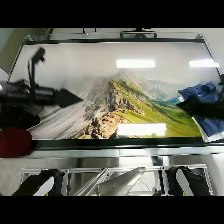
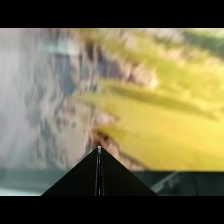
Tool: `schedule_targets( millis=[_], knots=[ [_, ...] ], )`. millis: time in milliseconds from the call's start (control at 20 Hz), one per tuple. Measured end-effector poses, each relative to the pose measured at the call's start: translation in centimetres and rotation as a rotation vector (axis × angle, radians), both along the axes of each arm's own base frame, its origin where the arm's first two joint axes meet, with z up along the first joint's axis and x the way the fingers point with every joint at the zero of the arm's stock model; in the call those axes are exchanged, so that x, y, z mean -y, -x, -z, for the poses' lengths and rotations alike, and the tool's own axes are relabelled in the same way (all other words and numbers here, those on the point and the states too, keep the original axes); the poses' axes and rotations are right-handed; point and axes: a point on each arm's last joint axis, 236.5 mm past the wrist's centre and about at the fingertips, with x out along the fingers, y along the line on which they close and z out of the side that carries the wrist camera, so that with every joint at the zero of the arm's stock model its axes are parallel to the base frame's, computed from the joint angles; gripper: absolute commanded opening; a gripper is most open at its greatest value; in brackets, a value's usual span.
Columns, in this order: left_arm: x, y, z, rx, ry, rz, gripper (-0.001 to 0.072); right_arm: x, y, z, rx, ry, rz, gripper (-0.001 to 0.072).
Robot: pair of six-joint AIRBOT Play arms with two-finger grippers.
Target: Fold the shirts.
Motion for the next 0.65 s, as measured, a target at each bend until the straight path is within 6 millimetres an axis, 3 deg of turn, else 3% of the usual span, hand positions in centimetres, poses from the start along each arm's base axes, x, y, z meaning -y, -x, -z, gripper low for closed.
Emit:
schedule_targets(
  millis=[100, 250, 400, 650],
  knots=[
    [0.6, 3.3, 2.7, -0.038, -0.009, -0.003, 0.0008, -3.2, 2.4, 2.1, 0.007, 0.001, -0.081, 0.0014],
    [0.8, 6.2, 5.5, -0.065, -0.015, -0.026, 0.0008, -5.7, 4.5, 4.0, 0.009, -0.001, -0.154, 0.0014],
    [0.6, 7.5, 6.5, -0.057, -0.017, -0.043, 0.0008, -7.0, 5.5, 4.6, 0.004, -0.018, -0.191, 0.0014],
    [0.4, 8.2, 6.5, -0.017, -0.015, -0.060, 0.0009, -8.1, 6.3, 4.5, -0.003, -0.056, -0.219, 0.0014]
  ],
)
